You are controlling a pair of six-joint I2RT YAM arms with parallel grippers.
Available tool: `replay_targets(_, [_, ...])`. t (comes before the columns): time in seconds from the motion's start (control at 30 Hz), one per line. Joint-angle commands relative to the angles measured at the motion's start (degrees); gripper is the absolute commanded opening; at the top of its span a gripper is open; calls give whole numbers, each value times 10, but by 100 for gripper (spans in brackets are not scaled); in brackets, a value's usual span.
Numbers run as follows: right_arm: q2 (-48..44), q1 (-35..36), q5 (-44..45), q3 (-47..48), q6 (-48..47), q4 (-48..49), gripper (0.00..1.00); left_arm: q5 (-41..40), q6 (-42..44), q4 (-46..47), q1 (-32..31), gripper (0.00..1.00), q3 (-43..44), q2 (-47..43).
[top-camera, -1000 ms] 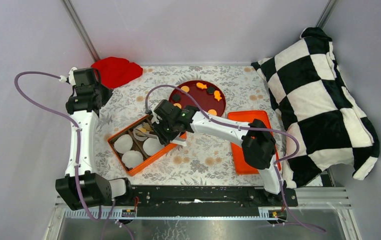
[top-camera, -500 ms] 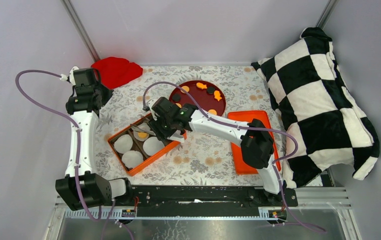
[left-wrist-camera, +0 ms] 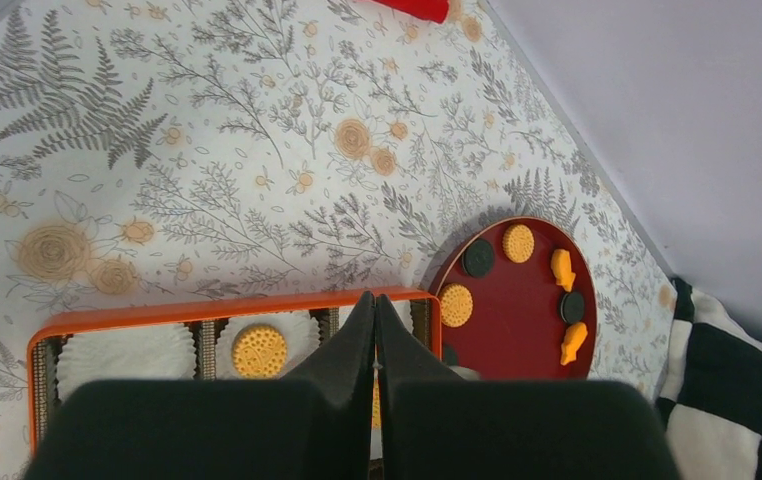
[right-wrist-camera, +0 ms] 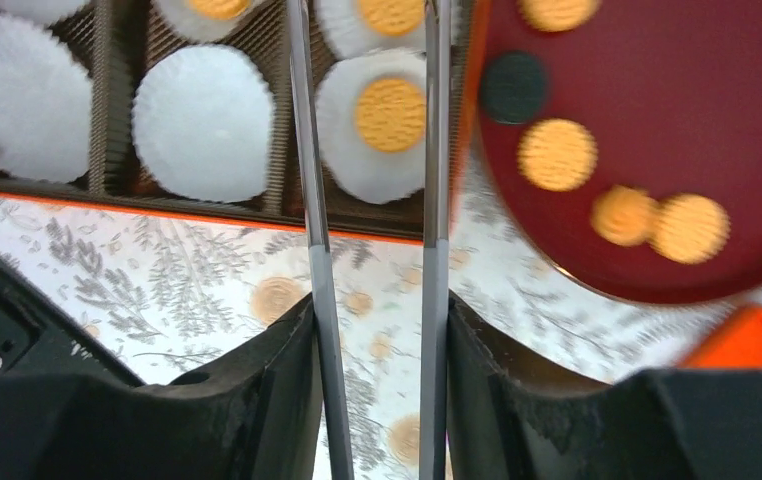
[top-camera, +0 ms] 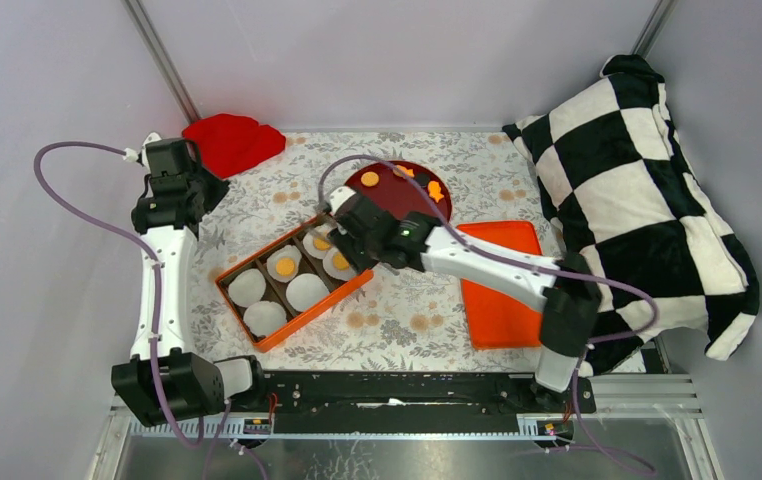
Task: Pack the cookies
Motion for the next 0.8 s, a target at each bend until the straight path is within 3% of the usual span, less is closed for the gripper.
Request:
replay_targets(0.0, [-122, -12, 155, -46, 6, 13, 47, 41, 3, 36, 2, 2, -16, -7])
replay_targets(0.13, [-139, -59, 171, -94, 32, -11, 47, 53, 2, 40, 2, 1, -20, 0])
replay_targets(0.37, [-130, -163, 102, -193, 56, 20, 47, 64, 2, 44, 1, 1, -25, 7])
replay_targets(0.77, [11, -184, 31, -86, 23, 42, 49, 59, 4, 47, 1, 1, -29, 15])
